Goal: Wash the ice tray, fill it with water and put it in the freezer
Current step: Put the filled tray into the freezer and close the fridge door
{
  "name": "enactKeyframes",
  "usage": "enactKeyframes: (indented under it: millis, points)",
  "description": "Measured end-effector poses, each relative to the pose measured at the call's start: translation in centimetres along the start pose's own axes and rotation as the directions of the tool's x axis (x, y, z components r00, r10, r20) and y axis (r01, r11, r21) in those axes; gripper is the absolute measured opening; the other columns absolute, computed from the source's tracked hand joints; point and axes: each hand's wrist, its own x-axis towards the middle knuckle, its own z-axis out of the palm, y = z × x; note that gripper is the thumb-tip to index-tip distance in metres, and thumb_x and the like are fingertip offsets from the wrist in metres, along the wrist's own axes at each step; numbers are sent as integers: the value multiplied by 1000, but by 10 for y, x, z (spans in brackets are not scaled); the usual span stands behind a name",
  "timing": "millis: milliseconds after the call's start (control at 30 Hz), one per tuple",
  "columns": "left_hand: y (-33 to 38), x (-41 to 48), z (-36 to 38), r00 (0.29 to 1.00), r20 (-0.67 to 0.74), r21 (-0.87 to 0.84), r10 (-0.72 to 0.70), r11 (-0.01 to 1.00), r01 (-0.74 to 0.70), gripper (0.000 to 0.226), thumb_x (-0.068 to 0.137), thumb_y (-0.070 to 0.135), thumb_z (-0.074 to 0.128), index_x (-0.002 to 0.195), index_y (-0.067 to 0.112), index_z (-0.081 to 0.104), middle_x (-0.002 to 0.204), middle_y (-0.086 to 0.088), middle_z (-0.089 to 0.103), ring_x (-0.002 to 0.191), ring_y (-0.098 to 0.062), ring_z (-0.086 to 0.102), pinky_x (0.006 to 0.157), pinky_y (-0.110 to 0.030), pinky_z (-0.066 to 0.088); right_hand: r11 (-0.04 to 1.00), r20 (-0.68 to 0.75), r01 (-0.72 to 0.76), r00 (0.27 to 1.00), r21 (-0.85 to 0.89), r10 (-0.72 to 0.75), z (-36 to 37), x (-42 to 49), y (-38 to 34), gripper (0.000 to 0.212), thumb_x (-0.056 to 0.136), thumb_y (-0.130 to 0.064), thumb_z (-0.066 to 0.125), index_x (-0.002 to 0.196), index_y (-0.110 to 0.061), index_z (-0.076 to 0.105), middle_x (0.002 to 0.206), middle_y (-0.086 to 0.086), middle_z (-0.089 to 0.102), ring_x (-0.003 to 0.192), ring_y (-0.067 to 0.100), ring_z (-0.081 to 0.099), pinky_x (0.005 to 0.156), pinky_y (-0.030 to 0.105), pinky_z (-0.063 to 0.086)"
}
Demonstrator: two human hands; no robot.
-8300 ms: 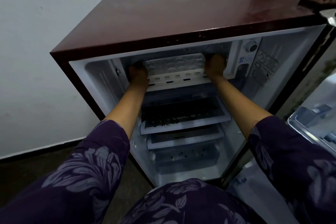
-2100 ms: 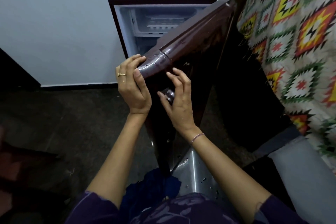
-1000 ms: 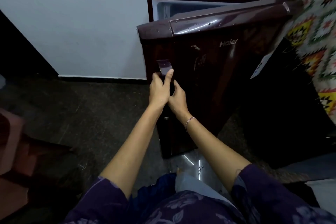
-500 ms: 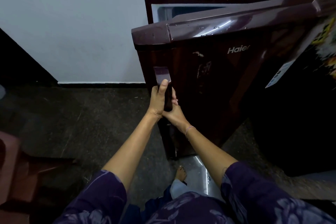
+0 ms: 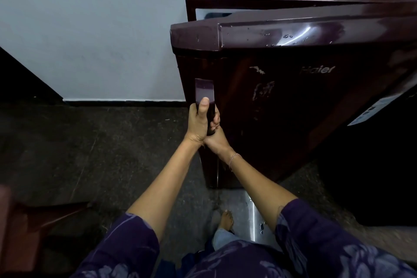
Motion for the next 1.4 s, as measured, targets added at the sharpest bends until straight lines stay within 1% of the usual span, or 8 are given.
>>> enactKeyframes:
  millis: [67, 200, 400, 567, 700, 967, 1167, 1400]
  points:
    - [0, 8, -2, 1000, 9, 6, -4, 1000, 4, 80, 64, 88, 45, 48, 10, 46, 37, 8, 43, 34, -10, 35, 43, -21, 30, 1000, 6, 16, 1000, 11, -16, -1, 6, -6, 22, 80, 3, 66, 78, -18, 59, 76, 12, 63, 74, 20, 60, 70, 37, 48]
    - [2, 22, -4, 1000, 12, 11, -12, 1000, 12, 72, 63, 89, 44, 43, 20, 50, 37, 8, 43, 33, -9, 35, 43, -20, 31, 997, 0, 47, 999, 54, -47, 0, 18, -9, 21, 81, 5, 65, 84, -15, 61, 88, 13, 65, 84, 18, 62, 83, 37, 49]
    - [2, 41, -5, 1000, 10, -11, -25, 1000, 26, 70, 62, 89, 45, 43, 23, 51, 37, 6, 43, 32, -8, 35, 42, -17, 32, 997, -9, 46, 999, 65, -46, -2, 37, -12, 34, 80, 6, 65, 79, -26, 56, 78, -2, 62, 75, 3, 59, 73, 21, 49]
    - [4, 62, -6, 999, 8, -23, -39, 999, 39, 70, 59, 91, 45, 42, 23, 50, 36, 8, 42, 30, -8, 34, 39, -17, 29, 998, -25, 53, 998, 40, -52, -3, 57, -18, 34, 80, 4, 67, 75, -27, 55, 81, 2, 64, 77, 6, 60, 78, 30, 50]
    - [0, 73, -8, 999, 29, -27, -27, 999, 28, 70, 61, 91, 43, 41, 24, 51, 36, 8, 42, 31, -9, 34, 40, -17, 30, 999, -55, 40, 998, 19, -39, -1, 67, -15, 26, 79, 3, 68, 74, -19, 57, 90, 24, 67, 83, 17, 62, 81, 40, 51]
    - [-7, 77, -12, 998, 59, -77, -8, 997, 12, 69, 62, 89, 47, 43, 22, 50, 37, -1, 40, 31, -11, 35, 41, -18, 32, 998, -62, 31, 998, 52, -27, 0, 70, -15, 32, 81, 1, 67, 76, -28, 55, 83, -2, 63, 77, -4, 59, 76, 14, 47]
    - [-10, 79, -15, 997, 80, -52, -17, 998, 21, 72, 62, 90, 45, 43, 21, 51, 37, 4, 43, 32, -12, 37, 43, -21, 30, 997, -76, 33, 997, 71, -28, 0, 72, -11, 35, 81, 7, 64, 72, -25, 53, 95, 22, 63, 91, 15, 58, 81, 19, 44]
    - [-8, 77, -15, 996, 87, -45, -6, 999, 10, 72, 63, 89, 44, 45, 21, 52, 38, 4, 46, 33, -11, 40, 42, -20, 34, 998, -95, -10, 995, 55, 16, 2, 69, -13, 26, 85, -3, 64, 80, -28, 56, 90, 1, 63, 84, -2, 57, 80, 15, 47]
